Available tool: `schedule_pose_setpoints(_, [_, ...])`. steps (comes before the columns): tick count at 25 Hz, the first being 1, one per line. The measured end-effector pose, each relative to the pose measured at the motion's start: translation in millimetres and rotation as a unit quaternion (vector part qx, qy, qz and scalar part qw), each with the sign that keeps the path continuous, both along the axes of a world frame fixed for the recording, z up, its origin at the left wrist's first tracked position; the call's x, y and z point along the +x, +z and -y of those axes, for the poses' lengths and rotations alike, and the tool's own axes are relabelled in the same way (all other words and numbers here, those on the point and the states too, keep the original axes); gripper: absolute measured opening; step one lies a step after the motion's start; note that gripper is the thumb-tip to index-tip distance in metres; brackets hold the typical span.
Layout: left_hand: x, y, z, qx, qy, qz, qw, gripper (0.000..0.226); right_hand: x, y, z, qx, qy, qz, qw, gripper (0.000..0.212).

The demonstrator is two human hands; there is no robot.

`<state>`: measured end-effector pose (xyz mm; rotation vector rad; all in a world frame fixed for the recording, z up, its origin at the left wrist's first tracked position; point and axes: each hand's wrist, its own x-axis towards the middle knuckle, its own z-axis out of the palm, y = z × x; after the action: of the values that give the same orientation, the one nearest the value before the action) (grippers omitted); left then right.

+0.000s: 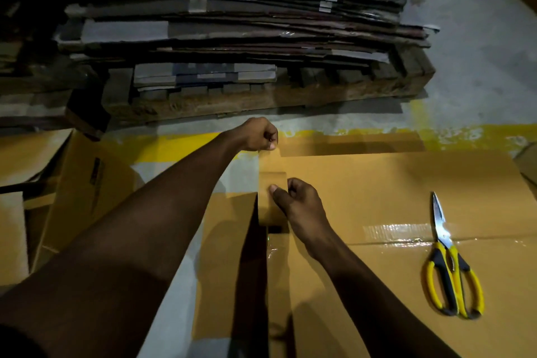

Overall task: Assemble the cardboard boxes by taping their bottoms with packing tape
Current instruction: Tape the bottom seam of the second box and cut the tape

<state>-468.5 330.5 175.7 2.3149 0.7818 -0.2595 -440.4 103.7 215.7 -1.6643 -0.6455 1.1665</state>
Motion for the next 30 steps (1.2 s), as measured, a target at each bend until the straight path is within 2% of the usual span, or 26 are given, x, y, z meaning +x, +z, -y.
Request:
schedule_pose_setpoints(1, [1,-3,-1,0.026,-0.009,-0.003,1.0,0.005,0,-1,3,-0.002,0.001,-0.004,1.0,0.026])
schedule_pose_setpoints(4, [1,-15,-3,0.047,-0.028,-0.012,0.998,0.006,-3,1,10,0.003,0.009,-0.061,0.998,0.011])
schedule_pose_setpoints(7, [2,-19,-2,0.048,-0.038,-0.024,0.998,0.009,-3,2,12,0.008,0.008,-0.108,0.994,0.014])
schedule_pose_setpoints(13, [6,-20,1,0.037,-0.035,-0.075,0.996,0.015,-5,-2,11,0.0,-0.015,-0.092,0.996,0.008])
schedule_pose_setpoints(16, [10,-21,3,0.051,-0.041,-0.137,0.988,0.03,-7,-4,12,-0.002,-0.01,-0.076,0.997,0.009])
schedule_pose_setpoints(18, [11,-19,0,0.092,-0.045,-0.176,0.979,0.049,-9,-2,13,0.004,-0.01,-0.081,0.997,0.011])
schedule_pose_setpoints(19, [9,-17,-1,0.117,-0.035,-0.172,0.977,0.053,-10,-2,13,0.009,-0.009,-0.084,0.996,0.017])
schedule_pose_setpoints(20, [7,-15,-1,0.121,-0.016,-0.141,0.982,0.046,-10,-1,14,0.012,-0.011,-0.083,0.996,0.022])
schedule_pose_setpoints(22, [0,-14,0,0.09,-0.001,-0.066,0.994,0.013,-10,1,15,0.011,-0.012,-0.07,0.997,0.029])
schedule_pose_setpoints(23, [-3,-12,2,0.074,-0.01,-0.051,0.996,0.003,-10,0,16,0.013,-0.012,-0.065,0.998,0.032])
schedule_pose_setpoints(27, [-14,-6,9,0.009,0.034,-0.068,0.997,0.027,-12,-2,19,0.008,-0.003,-0.046,0.999,0.042])
schedule_pose_setpoints(30, [-14,-7,15,0.031,-0.012,-0.092,0.995,0.032,-10,-7,24,-0.014,0.023,-0.021,0.999,0.031])
